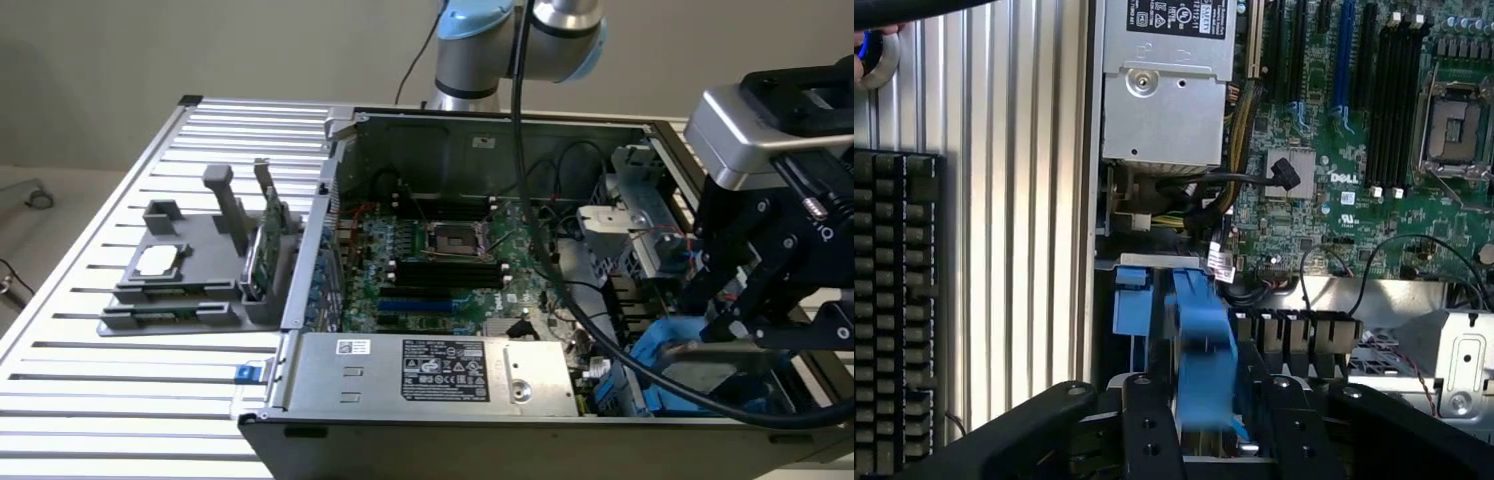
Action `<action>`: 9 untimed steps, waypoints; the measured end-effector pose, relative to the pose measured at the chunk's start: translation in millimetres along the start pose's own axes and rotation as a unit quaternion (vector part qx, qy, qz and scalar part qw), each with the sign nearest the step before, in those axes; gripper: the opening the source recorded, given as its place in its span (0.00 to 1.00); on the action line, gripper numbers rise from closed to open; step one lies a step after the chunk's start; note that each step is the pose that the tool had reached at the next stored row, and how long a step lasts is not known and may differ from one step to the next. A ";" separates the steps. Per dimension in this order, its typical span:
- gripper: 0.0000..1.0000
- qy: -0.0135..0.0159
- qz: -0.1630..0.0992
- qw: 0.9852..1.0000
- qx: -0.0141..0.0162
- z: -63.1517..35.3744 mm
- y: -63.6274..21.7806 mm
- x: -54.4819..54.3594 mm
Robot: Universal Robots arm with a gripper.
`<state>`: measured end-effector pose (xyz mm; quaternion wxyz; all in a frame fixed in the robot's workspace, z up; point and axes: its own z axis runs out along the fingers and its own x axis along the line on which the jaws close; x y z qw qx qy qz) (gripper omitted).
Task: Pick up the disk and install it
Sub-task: 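Insert the disk into the insertion slot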
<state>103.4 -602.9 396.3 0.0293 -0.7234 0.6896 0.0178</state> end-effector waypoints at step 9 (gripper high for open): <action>0.39 -0.002 -0.003 1.000 0.000 3.2 0.2 1.0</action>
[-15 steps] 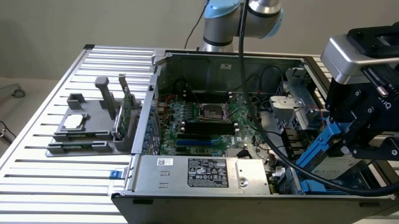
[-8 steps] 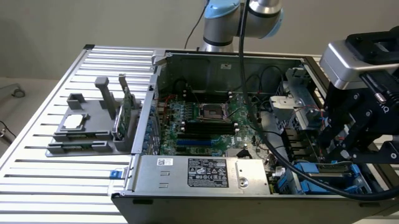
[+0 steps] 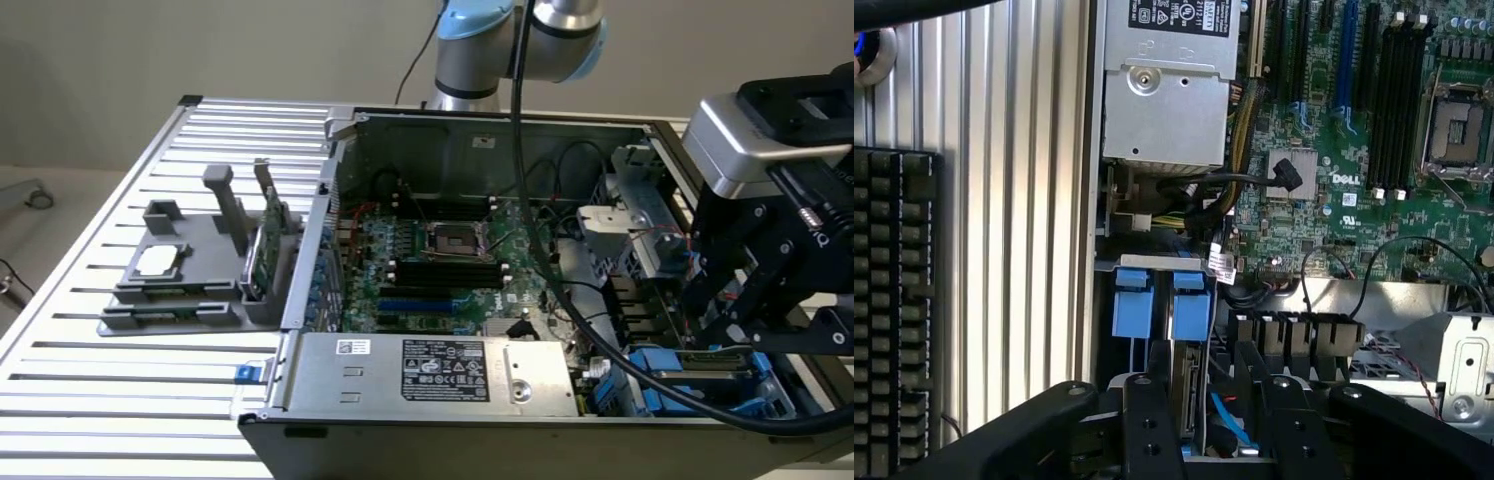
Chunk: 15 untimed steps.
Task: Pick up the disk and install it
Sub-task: 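Insert the disk into the insertion slot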
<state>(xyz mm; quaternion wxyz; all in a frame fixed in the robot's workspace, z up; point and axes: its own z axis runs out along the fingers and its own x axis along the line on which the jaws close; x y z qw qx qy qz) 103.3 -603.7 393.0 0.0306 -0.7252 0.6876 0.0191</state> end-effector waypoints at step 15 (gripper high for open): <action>0.11 -0.001 0.000 1.000 0.000 -0.1 0.0 0.0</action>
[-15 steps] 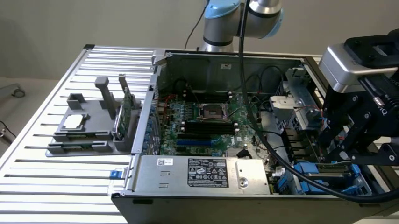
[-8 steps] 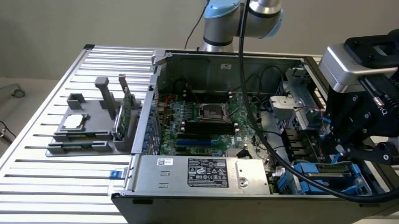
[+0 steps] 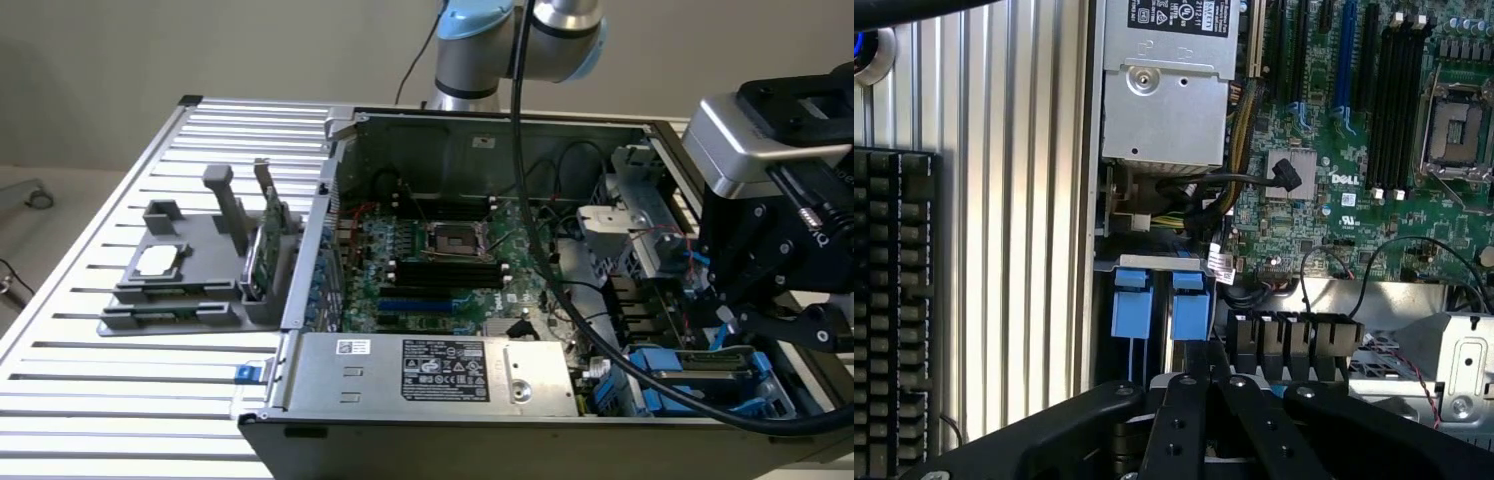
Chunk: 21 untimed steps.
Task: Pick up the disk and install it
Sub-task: 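Insert the disk into the insertion slot, then insert the first disk wire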
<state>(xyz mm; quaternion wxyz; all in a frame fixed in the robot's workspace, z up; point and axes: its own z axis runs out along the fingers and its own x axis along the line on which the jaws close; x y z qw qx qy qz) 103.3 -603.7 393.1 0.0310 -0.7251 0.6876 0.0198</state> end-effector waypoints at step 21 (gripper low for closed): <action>0.42 0.000 0.001 1.000 0.000 0.1 0.0 0.0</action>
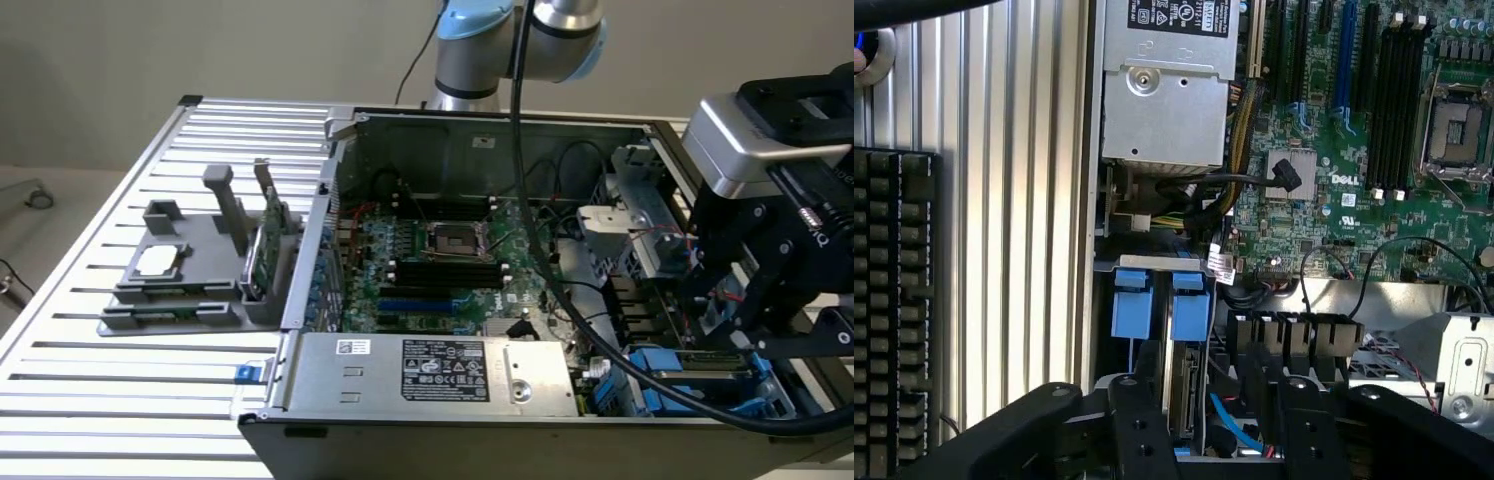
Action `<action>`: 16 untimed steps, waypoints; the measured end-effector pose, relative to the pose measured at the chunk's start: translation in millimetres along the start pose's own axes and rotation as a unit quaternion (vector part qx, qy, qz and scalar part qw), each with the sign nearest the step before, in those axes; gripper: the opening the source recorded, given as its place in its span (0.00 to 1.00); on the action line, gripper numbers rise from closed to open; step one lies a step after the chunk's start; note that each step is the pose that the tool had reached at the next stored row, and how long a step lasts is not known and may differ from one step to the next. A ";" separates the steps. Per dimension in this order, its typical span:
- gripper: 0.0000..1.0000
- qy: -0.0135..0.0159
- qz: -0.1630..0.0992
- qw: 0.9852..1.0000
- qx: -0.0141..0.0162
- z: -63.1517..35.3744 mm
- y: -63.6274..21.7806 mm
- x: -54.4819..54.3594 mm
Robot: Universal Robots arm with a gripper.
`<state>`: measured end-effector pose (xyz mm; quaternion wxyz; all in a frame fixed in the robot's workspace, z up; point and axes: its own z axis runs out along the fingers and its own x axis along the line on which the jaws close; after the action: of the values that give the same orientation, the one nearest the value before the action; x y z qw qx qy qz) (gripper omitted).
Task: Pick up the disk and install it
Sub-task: 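Insert the first disk wire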
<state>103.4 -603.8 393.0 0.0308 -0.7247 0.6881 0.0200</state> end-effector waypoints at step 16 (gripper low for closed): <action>0.48 -0.001 0.133 0.991 0.010 6.0 0.1 0.4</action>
<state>103.4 -603.7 386.9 0.0354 -0.6265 0.7784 0.0179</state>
